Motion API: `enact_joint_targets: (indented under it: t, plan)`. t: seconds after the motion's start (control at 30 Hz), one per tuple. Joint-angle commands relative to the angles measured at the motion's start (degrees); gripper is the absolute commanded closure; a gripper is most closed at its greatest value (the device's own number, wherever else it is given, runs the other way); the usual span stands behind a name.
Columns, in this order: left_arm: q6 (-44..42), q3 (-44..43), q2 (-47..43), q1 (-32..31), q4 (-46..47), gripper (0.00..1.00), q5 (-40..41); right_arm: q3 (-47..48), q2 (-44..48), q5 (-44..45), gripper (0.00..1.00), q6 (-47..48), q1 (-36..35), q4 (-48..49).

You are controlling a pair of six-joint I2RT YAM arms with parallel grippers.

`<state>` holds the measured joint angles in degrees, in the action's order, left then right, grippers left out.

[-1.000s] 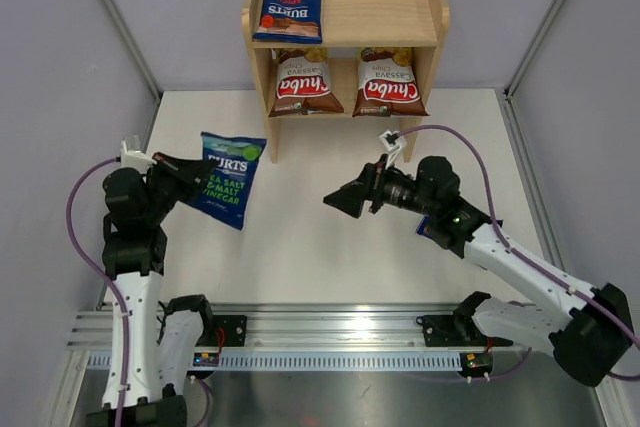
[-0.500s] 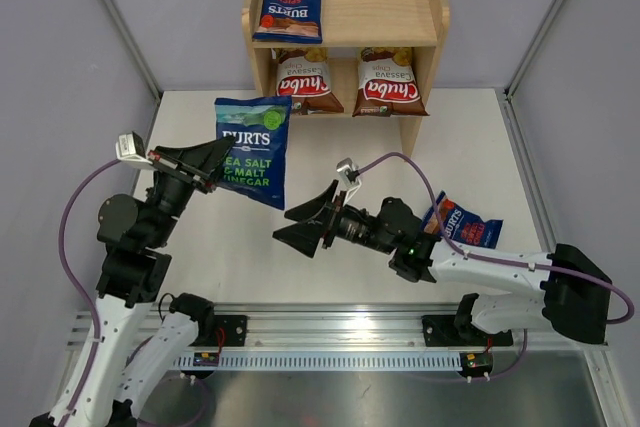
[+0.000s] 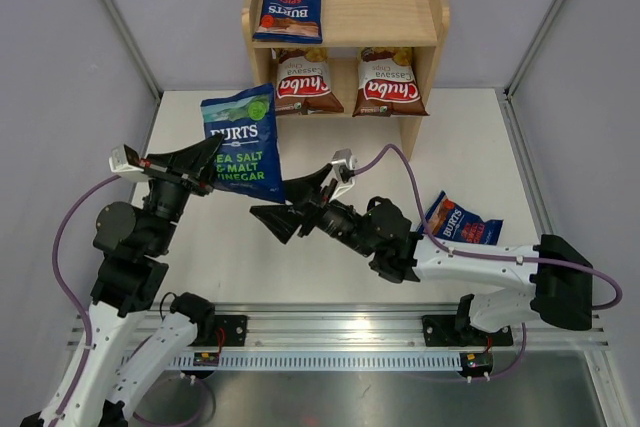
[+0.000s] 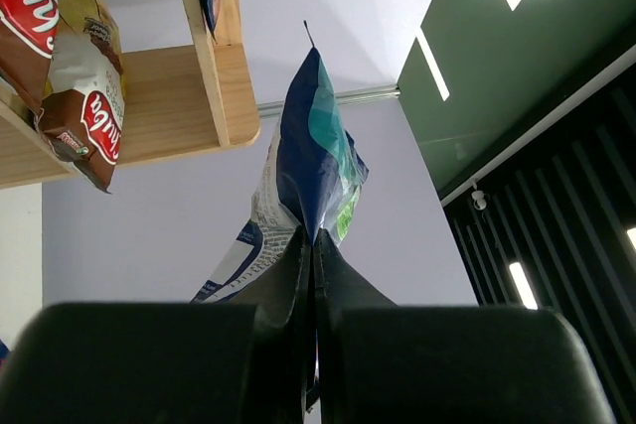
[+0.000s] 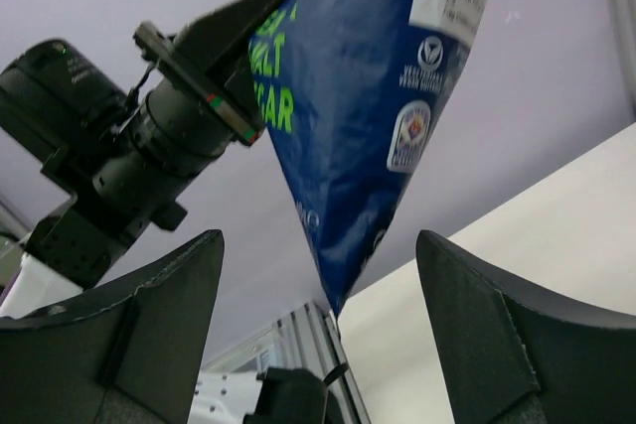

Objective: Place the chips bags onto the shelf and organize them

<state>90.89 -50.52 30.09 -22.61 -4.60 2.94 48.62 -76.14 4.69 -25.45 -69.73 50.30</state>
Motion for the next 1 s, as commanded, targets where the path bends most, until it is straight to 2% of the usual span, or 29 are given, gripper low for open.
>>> enact_joint_targets:
  t: [0.0, 0.13, 0.27, 0.37, 0.4, 0.47, 0.5, 0.53, 0.57, 0.6, 0.63, 0.67, 0.77, 0.8, 0.9, 0.93, 0.97]
  plan:
    - [2.53, -1.69, -0.12, -0.33, 0.91, 1.0, 1.98, 4.2, -1.64, 7.16, 0.15, 4.79, -0.75, 4.28]
    - [3.06, -0.98, -0.64, -0.33, 0.82, 1.0, 2.16, 5.52, -3.05, 9.28, 0.23, 6.46, -0.75, 5.24]
    - [3.24, -1.16, -0.73, -0.33, -0.31, 1.0, 2.25, 4.47, -2.88, 9.99, 0.41, 6.99, -0.84, 6.56]
    - [2.63, -1.33, -0.64, -0.33, -0.94, 1.0, 2.07, 3.85, -2.44, 9.2, 0.62, 6.91, -0.75, 7.09]
    - [1.93, -1.51, -0.56, -0.33, -1.02, 1.0, 2.16, 3.59, -2.17, 8.76, 0.74, 6.82, -0.75, 6.91]
    - [-1.48, -3.26, 0.06, -0.33, -2.42, 1.0, 1.81, 2.8, -0.86, 8.32, 0.87, 6.82, -0.84, 6.13]
    - [-2.99, -4.05, 0.84, -0.33, -2.69, 1.0, 1.37, 2.53, -0.24, 8.32, 0.98, 6.91, -0.75, 4.9]
    - [-4.57, -4.67, 1.55, -0.33, -2.69, 0.99, 0.84, 2.1, 1.24, 8.32, 1.0, 6.82, -0.75, 4.02]
    - [-9.28, -6.5, 2.69, -0.33, -1.04, 0.93, -1.25, 2.01, 2.3, 7.88, 1.0, 6.73, -0.75, 2.79]
    - [-12.55, -8.0, 4.0, -0.33, -0.24, 0.81, -2.57, 1.83, 3.44, 5.97, 1.0, 7.25, -0.75, -0.44]
    - [-16.32, -9.84, 7.76, -0.24, 0.46, 0.79, -5.72, 1.83, 4.58, 4.99, 1.0, 7.43, -0.75, -2.73]
    - [-24.54, -14.38, 9.62, -0.24, 0.82, 0.77, -11.06, 2.09, 7.55, 3.85, 1.0, 7.52, -0.75, -5.28]
    - [-33.64, -18.29, 14.99, -0.24, -0.24, 0.72, -19.78, 3.84, 13.72, -1.34, 1.0, 8.66, -0.84, -17.49]
    - [-34.81, -18.12, 15.96, -0.24, 1.33, 0.68, -22.42, 4.37, 15.3, -3.61, 1.0, 9.54, -0.75, -23.35]
    - [-36.4, -16.38, 18.16, -0.24, 6.69, 0.61, -31.04, 6.04, 21.02, -6.51, 1.0, 11.38, -0.67, -32.6]
    - [-35.53, -15.58, 18.43, -0.24, 11.76, 0.49, -33.41, 6.74, 23.47, -6.79, 1.0, 11.74, -0.67, -34.46]
    - [-35.09, -14.88, 18.95, -0.24, 13.11, 0.46, -36.48, 7.1, 24.45, -7.06, 1.0, 12.18, -0.67, -36.31]
